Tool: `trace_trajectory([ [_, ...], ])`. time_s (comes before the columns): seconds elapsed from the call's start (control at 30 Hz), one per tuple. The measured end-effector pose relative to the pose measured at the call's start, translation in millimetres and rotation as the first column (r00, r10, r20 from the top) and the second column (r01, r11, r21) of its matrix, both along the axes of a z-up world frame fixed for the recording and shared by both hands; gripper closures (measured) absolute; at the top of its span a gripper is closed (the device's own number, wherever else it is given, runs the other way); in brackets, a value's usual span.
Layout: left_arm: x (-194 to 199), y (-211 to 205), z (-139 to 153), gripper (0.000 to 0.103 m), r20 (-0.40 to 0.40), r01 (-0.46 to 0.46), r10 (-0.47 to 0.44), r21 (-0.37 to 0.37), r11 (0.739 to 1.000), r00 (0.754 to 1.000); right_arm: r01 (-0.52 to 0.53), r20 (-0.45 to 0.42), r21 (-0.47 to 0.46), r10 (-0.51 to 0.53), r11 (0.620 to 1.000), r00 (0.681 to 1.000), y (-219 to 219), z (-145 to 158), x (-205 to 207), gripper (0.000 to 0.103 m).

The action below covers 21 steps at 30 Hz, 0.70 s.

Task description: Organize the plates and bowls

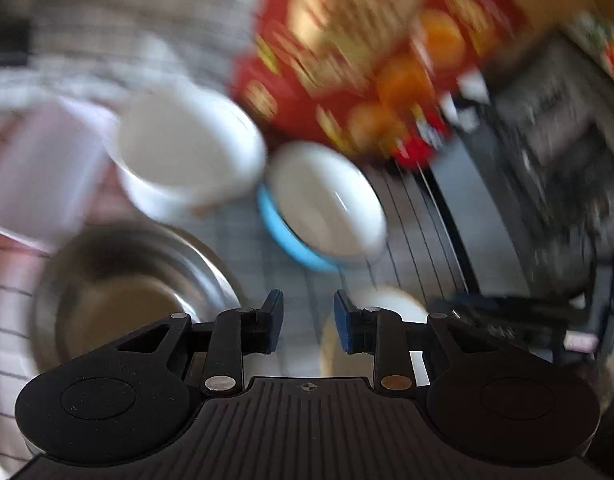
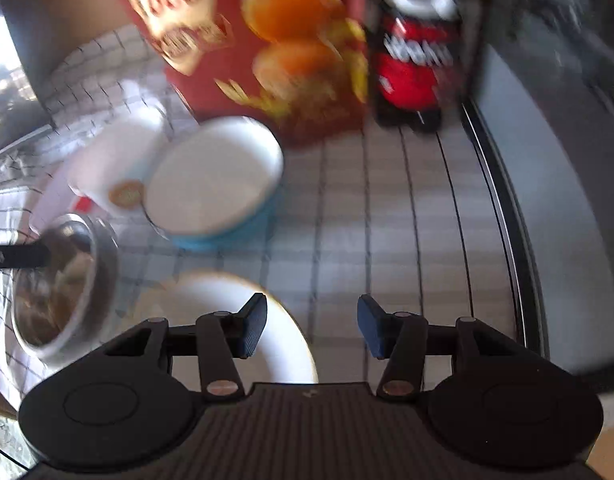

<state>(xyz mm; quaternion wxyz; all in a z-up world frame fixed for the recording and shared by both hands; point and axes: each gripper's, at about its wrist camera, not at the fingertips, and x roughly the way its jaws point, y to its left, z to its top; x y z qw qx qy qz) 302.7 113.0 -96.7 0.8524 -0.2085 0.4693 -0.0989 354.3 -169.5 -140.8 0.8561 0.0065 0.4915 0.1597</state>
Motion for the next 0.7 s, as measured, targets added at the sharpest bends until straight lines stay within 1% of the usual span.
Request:
trace_trajectory([
  [0.07,3.5,-21.5,-9.5,0.072,-0.037,0.030,-0.029,0.027,0.999,0.999,0.013,-0.036,0.016,-0.012,1.000,0.999,-9.0,-14.2,-3.9,0.053],
  [0.13,6.4,-35.2,-19.3,0.072,-0.072,0.041,-0.036,0.068,0.997,0.997,0.012,-0.077,0.048,-0.008,0.999,0.997,-6.7,-27.8,-7.8,0.053],
  [0.2,8.8,-43.8,-27.7,0.072,-0.104,0.046,-0.037,0.085,0.995,0.994,0.005,-0.119,0.082,0.005,0.997,0.993,-5.7,-38.2,-9.7,0.053],
  [0.27,3.7,-44.2,-34.2,0.073,-0.126,0.044,-0.036,0.062,0.997,0.991,-0.008,-0.146,0.111,0.024,0.994,0.989,-2.5,-43.9,-11.2,0.059],
  [0.37,3.8,-43.8,-41.4,0.074,-0.161,0.035,-0.029,0.037,0.999,0.987,-0.041,-0.164,0.147,0.065,0.988,0.984,9.5,-46.5,-15.3,0.062],
  [0.4,4.8,-43.4,-44.3,0.075,-0.173,0.033,-0.027,0.028,0.999,0.985,-0.050,-0.167,0.153,0.075,0.987,0.983,13.5,-47.2,-15.6,0.061],
  [0.5,4.1,-47.9,-55.3,0.076,-0.196,0.025,-0.021,0.014,1.000,0.980,-0.053,-0.151,0.124,0.072,0.991,0.986,21.6,-47.0,-16.0,0.061],
  [0.7,4.5,-44.4,-59.0,0.075,-0.209,0.020,-0.019,0.002,1.000,0.978,-0.073,-0.147,0.140,0.094,0.987,0.985,21.2,-45.8,-10.9,0.061],
])
